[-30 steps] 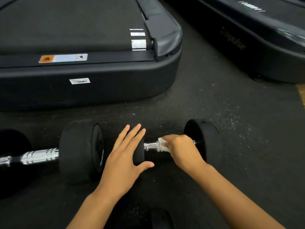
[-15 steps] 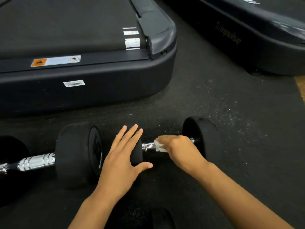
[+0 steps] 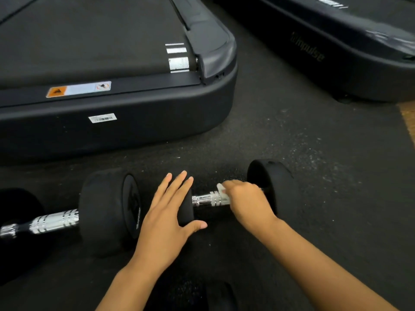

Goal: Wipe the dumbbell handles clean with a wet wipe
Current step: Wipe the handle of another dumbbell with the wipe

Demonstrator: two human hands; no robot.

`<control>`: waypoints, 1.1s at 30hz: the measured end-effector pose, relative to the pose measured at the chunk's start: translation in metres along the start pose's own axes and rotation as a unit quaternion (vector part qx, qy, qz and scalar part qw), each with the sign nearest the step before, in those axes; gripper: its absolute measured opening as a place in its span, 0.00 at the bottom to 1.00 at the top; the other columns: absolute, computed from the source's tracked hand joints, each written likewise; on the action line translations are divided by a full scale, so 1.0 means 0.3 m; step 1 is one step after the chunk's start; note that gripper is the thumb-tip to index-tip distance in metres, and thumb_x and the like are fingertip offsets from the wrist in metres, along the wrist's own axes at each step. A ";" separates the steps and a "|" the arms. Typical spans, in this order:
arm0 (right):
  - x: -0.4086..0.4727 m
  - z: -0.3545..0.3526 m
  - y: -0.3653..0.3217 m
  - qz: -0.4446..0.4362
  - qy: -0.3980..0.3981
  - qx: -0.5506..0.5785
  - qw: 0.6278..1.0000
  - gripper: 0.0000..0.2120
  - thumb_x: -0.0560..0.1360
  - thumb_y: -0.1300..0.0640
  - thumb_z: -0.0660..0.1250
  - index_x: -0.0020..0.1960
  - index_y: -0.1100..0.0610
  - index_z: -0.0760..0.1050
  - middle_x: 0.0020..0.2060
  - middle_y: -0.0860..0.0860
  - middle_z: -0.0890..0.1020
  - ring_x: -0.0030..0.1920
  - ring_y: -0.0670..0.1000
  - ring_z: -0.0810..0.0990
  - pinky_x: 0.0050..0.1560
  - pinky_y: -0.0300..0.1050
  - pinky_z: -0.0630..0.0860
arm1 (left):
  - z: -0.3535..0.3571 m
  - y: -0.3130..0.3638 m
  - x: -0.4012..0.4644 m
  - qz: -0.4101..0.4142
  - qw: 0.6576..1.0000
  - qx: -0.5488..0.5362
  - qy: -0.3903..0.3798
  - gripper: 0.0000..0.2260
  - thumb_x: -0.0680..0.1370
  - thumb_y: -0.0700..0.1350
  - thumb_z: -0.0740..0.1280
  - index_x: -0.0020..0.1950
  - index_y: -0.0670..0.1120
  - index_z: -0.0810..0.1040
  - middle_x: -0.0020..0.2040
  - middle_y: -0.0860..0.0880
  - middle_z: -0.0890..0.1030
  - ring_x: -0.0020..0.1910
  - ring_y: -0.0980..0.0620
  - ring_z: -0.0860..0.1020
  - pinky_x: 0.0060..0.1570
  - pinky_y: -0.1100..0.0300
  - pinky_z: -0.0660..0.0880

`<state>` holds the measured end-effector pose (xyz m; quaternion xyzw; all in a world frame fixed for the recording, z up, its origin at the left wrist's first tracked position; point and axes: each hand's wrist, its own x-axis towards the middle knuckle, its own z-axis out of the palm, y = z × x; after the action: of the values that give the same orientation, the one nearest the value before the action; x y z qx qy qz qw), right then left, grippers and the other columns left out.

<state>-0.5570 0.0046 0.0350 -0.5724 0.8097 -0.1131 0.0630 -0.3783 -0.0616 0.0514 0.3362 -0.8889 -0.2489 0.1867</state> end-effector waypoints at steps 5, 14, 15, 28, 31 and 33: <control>-0.023 0.034 -0.047 -0.107 0.008 0.050 0.993 0.13 0.70 0.67 0.65 0.54 0.62 0.77 0.51 0.58 0.81 0.52 0.59 0.79 0.52 0.51 0.76 | -0.001 0.004 0.007 -0.013 1.000 -0.001 -0.007 0.41 0.64 0.55 0.75 0.73 0.57 0.59 0.71 0.68 0.54 0.72 0.68 0.43 0.61 0.81 0.42; -0.116 -0.068 0.007 -0.137 0.113 0.072 0.982 0.15 0.67 0.66 0.72 0.51 0.54 0.78 0.43 0.50 0.72 0.42 0.49 0.69 0.32 0.45 0.73 | 0.027 0.118 0.001 -0.004 0.999 -0.018 0.031 0.30 0.70 0.53 0.70 0.70 0.55 0.64 0.71 0.63 0.59 0.72 0.67 0.46 0.68 0.69 0.40; -0.126 -0.080 0.008 -0.148 0.131 0.092 0.976 0.16 0.68 0.66 0.71 0.53 0.54 0.77 0.42 0.49 0.72 0.41 0.48 0.69 0.32 0.44 0.73 | 0.034 0.141 0.006 0.004 0.999 -0.039 0.036 0.28 0.70 0.51 0.71 0.69 0.55 0.66 0.69 0.64 0.61 0.72 0.68 0.48 0.69 0.70 0.43; -0.145 -0.136 0.162 0.021 0.216 0.155 0.964 0.16 0.72 0.65 0.68 0.58 0.53 0.75 0.57 0.42 0.74 0.62 0.43 0.67 0.62 0.35 0.66 | 0.216 0.192 0.133 0.021 0.999 -0.012 0.029 0.10 0.76 0.40 0.66 0.57 0.47 0.75 0.58 0.51 0.77 0.56 0.54 0.76 0.54 0.65 0.71; -0.143 -0.088 0.192 0.052 0.179 0.130 0.974 0.19 0.77 0.60 0.63 0.67 0.55 0.70 0.69 0.45 0.66 0.72 0.44 0.56 0.71 0.42 0.56 | 0.247 0.150 0.120 0.055 0.998 0.038 0.011 0.17 0.70 0.35 0.72 0.56 0.47 0.75 0.50 0.49 0.81 0.46 0.50 0.81 0.41 0.57 0.78; -0.142 -0.061 0.196 0.049 0.172 0.121 0.977 0.21 0.79 0.58 0.58 0.72 0.56 0.64 0.72 0.45 0.61 0.73 0.41 0.50 0.72 0.35 0.46 | 0.281 0.127 0.105 0.081 0.994 0.060 0.030 0.26 0.61 0.32 0.77 0.57 0.44 0.79 0.51 0.47 0.82 0.49 0.48 0.82 0.43 0.55 0.79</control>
<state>-0.6007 0.0654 0.0365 -0.4923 0.8158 -0.3033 -0.0029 -0.4618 -0.0319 0.0102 0.2814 -0.9202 -0.1693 0.2128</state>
